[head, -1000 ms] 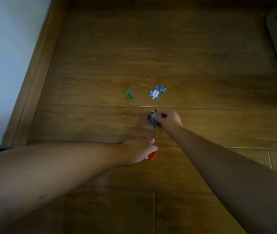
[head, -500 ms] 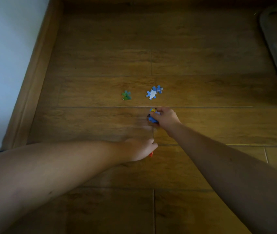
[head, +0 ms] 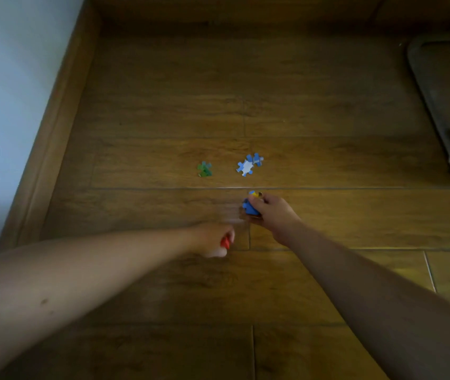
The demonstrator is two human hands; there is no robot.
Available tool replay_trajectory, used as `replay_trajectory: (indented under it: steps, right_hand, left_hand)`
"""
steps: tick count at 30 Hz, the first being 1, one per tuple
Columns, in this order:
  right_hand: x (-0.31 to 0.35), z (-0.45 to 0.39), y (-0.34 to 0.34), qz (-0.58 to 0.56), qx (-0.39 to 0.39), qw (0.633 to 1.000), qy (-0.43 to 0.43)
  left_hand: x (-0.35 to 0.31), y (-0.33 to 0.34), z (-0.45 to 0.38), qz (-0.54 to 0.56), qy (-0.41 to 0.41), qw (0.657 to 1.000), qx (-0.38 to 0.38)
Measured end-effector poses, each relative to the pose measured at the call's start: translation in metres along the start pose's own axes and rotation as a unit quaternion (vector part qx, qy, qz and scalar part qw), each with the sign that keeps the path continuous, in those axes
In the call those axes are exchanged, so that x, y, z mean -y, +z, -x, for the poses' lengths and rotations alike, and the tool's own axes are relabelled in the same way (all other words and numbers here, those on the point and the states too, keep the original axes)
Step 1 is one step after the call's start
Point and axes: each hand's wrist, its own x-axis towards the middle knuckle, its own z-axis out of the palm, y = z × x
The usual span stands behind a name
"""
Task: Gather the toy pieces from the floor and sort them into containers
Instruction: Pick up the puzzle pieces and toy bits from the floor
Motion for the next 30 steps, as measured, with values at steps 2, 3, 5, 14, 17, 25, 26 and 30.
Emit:
replay_trajectory:
  steps: [2,3,5,14,17,25,26,30]
  right_hand:
    - [0.003,0.004,0.003,0.015,-0.020,1.000,-0.008]
    - [0.007,0.006,0.005,0.023,-0.034,0.999,-0.017]
    - [0.017,0.010,0.016,0.030,-0.055,0.997,-0.038]
    - [0.072,0.019,0.064,0.147,-0.146,0.974,-0.086]
    - [0.083,0.017,0.066,0.215,-0.160,0.958,-0.100]
    - [0.057,-0.067,0.046,0.322,-0.149,0.932,-0.079]
    - [0.052,-0.077,0.041,0.334,-0.148,0.927,-0.088]
    - [0.048,-0.096,0.031,0.339,-0.155,0.919,-0.129]
  left_hand:
    - [0.025,-0.014,0.009,0.089,-0.038,0.992,-0.078]
    - [0.037,-0.023,0.012,0.128,-0.055,0.983,-0.121]
    - [0.059,-0.041,0.019,0.194,-0.086,0.960,-0.182]
    - [0.073,-0.077,0.029,0.218,-0.098,0.934,-0.265]
    - [0.069,-0.090,0.036,0.253,-0.107,0.919,-0.281]
    - [0.085,-0.107,-0.020,0.009,-0.107,0.977,-0.182]
    - [0.086,-0.106,-0.028,-0.004,-0.120,0.980,-0.161]
    - [0.089,-0.109,-0.051,0.052,-0.170,0.963,-0.201]
